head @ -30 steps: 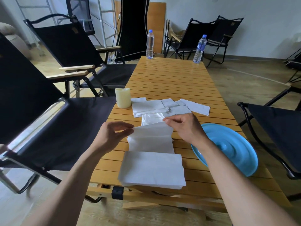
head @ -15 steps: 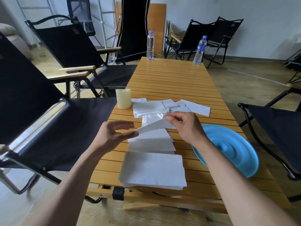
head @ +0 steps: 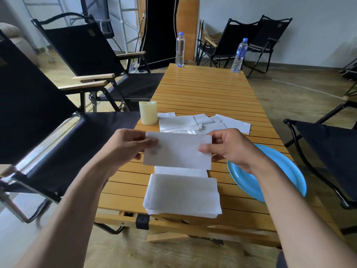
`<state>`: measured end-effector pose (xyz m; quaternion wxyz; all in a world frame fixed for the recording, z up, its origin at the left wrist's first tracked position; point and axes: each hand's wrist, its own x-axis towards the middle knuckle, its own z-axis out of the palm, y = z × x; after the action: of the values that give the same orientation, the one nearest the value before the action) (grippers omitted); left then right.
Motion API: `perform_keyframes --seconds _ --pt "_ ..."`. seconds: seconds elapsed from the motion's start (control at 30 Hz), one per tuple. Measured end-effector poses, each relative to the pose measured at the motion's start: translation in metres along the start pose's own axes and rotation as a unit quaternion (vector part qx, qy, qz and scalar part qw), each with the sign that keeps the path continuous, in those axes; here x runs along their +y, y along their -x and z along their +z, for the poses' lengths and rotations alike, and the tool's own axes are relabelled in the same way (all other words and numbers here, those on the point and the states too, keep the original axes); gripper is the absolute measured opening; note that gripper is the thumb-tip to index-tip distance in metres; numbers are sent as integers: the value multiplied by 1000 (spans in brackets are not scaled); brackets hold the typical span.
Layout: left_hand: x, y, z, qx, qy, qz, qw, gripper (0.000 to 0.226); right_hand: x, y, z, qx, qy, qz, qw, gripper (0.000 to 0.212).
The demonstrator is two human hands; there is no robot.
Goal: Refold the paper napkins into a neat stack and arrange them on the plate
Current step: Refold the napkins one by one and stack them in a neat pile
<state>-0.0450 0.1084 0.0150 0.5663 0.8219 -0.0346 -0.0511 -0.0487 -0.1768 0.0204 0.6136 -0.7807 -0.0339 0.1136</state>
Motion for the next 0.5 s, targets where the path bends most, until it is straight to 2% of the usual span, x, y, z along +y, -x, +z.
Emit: perform_keyframes --seconds 0.1,0.23,0.4,0.5 --pt "-1 10 -8 -92 -18 -106 990 28 0 14 -8 -69 54 91 992 18" --pt "-8 21 -6 -140 -66 -199 968 38 2 26 -6 -159 137 195 958 23" --pt "-9 24 1 -131 -109 -240 956 53 5 27 0 -136 188 229 945 46" --pt "-10 24 4 -122 -134 -248 952 54 7 26 2 -123 220 238 938 43"
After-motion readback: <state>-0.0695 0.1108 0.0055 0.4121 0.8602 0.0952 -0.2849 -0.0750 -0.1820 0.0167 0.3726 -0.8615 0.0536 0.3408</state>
